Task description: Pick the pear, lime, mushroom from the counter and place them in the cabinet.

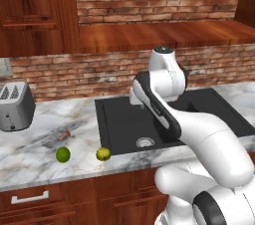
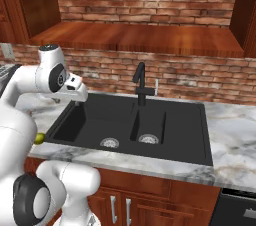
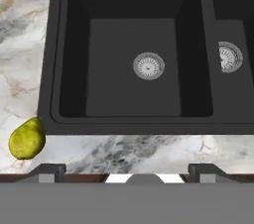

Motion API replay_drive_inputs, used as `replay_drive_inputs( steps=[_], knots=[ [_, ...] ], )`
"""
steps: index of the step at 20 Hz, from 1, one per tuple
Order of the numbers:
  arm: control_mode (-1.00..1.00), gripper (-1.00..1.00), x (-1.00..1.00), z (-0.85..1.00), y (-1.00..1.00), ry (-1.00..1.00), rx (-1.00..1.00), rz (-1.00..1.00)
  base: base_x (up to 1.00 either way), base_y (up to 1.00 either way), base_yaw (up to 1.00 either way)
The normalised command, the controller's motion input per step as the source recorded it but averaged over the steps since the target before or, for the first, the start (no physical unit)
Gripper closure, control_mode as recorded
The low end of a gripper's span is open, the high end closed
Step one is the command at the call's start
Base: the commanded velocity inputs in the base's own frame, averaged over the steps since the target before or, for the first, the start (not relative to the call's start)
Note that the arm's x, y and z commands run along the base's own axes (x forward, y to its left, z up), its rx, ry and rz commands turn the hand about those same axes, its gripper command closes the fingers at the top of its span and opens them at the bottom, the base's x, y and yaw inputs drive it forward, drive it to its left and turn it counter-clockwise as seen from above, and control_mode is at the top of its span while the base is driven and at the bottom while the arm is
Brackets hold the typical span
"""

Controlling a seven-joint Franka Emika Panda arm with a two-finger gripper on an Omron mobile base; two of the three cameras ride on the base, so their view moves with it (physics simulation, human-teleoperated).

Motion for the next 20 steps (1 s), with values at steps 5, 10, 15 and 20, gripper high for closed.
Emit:
replay_drive_inputs(
  steps=[5,10,15,20],
  knots=[
    [-1.0,-1.0,0.0,-0.42,0.56,0.16,0.0,-0.17,0.0,0.0,0.0],
    [-1.0,-1.0,0.0,-0.32,0.51,0.25,0.0,-0.19,0.0,0.0,0.0],
    [-1.0,-1.0,-0.03,-0.24,0.49,0.27,0.0,-0.17,0.0,0.0,0.0],
    [-1.0,-1.0,-0.08,-0.25,0.43,0.11,0.0,-0.13,0.0,0.0,0.0]
  ],
)
